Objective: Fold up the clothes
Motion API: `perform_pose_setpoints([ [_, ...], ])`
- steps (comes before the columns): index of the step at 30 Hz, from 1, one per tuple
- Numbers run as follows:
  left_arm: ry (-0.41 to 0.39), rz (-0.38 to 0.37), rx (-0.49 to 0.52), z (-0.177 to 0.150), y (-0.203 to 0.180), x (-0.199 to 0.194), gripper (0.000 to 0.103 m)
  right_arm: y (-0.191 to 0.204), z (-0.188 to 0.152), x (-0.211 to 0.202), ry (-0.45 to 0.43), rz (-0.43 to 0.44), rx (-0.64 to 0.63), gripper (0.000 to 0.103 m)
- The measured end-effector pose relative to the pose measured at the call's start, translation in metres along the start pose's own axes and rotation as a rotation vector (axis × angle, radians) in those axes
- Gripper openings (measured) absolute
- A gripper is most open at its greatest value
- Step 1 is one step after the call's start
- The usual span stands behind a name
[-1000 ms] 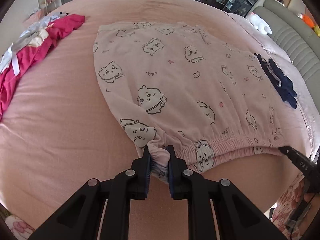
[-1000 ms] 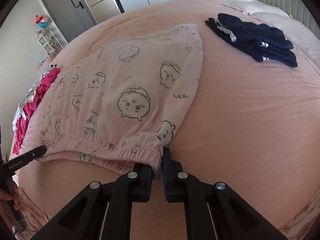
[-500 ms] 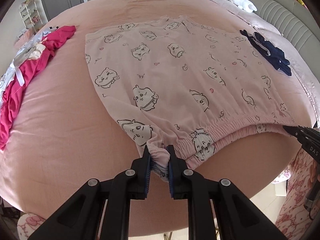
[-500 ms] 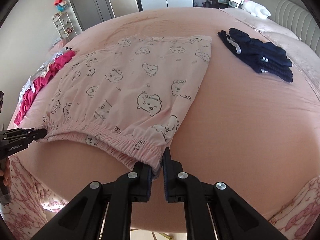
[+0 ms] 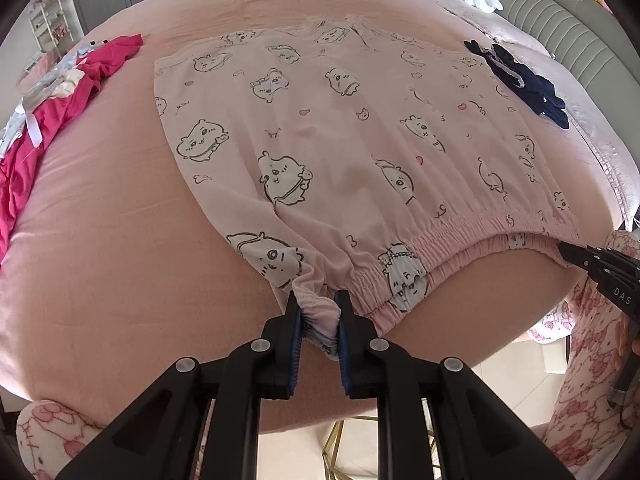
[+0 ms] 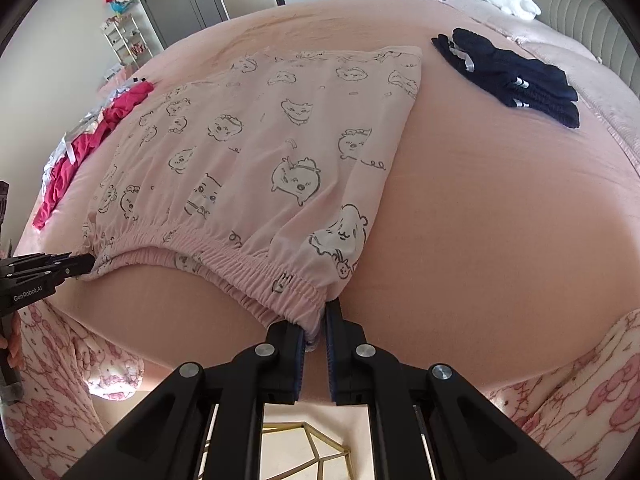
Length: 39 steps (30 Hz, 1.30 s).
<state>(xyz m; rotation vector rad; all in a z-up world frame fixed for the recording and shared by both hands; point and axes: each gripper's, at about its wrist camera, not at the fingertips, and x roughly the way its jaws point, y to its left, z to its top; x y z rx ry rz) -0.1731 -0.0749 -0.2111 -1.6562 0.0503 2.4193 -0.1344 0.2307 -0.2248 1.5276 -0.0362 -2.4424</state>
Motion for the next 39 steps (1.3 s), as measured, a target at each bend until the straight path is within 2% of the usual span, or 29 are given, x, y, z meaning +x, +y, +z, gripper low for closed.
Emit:
perform_pose_setpoints([
  [4,0.002,0.006,0.003,0.001,0.002,-0.006,0.016,-0.003,0.0,0.005,0.001,-0.001,-0.004,0.008],
  [5,0.027,0.009,0.024,0.001,0.001,-0.008,0.017,-0.004,0.0,0.001,-0.002,-0.006,0.002,0.009],
  [6,0.047,0.005,0.04,-0.001,0.0,-0.013,0.017,-0.006,0.0,-0.002,-0.006,-0.01,0.009,0.018],
  [7,0.067,0.0,0.057,-0.003,0.0,-0.017,0.017,-0.007,-0.001,-0.006,-0.001,-0.021,0.009,0.032],
  [8,0.068,-0.006,0.072,-0.004,0.001,-0.025,0.017,-0.008,-0.002,-0.01,0.004,-0.032,0.009,0.038],
  [9,0.053,-0.006,0.087,-0.005,0.002,-0.035,0.017,-0.012,-0.003,-0.015,0.004,0.002,0.03,0.042],
  [12,0.0,0.03,0.131,-0.005,0.009,-0.056,0.017,-0.023,-0.005,-0.037,-0.014,0.073,0.08,0.046],
  [13,-0.017,0.041,0.145,-0.004,0.011,-0.063,0.017,-0.016,-0.002,-0.036,-0.02,0.066,0.04,0.046],
  [16,-0.012,-0.02,0.136,0.002,0.017,-0.048,0.017,0.005,0.006,-0.033,-0.039,0.043,-0.088,0.049],
  [18,0.045,-0.049,0.152,-0.002,0.002,-0.03,0.017,0.019,0.012,-0.03,-0.051,0.027,-0.173,0.049],
  [21,0.039,-0.005,0.186,-0.008,-0.008,-0.025,0.017,0.04,0.02,-0.027,-0.069,0.004,-0.301,0.049],
  [23,0.05,0.043,0.2,-0.01,-0.009,-0.022,0.017,0.047,0.023,-0.011,-0.051,-0.019,-0.331,0.049],
  [26,0.132,0.146,0.191,-0.014,0.003,-0.016,0.02,0.048,0.028,0.008,-0.043,-0.163,-0.377,0.048],
  [28,0.165,0.188,0.178,-0.021,0.017,-0.022,0.02,0.033,0.034,0.007,-0.058,-0.207,-0.343,0.048],
  [31,0.097,0.125,0.152,-0.02,0.028,-0.046,0.019,0.009,0.037,-0.002,-0.058,-0.231,-0.287,0.048],
  [33,0.068,0.063,0.171,-0.011,0.016,-0.044,0.019,0.003,0.037,-0.009,-0.043,-0.189,-0.284,0.048],
  [37,0.011,-0.058,0.209,0.008,-0.008,-0.04,0.02,0.034,0.034,-0.018,-0.039,0.019,-0.308,0.049],
  [39,0.073,-0.021,0.254,0.005,-0.018,-0.021,0.019,0.051,0.029,-0.005,-0.009,0.027,-0.348,0.049],
])
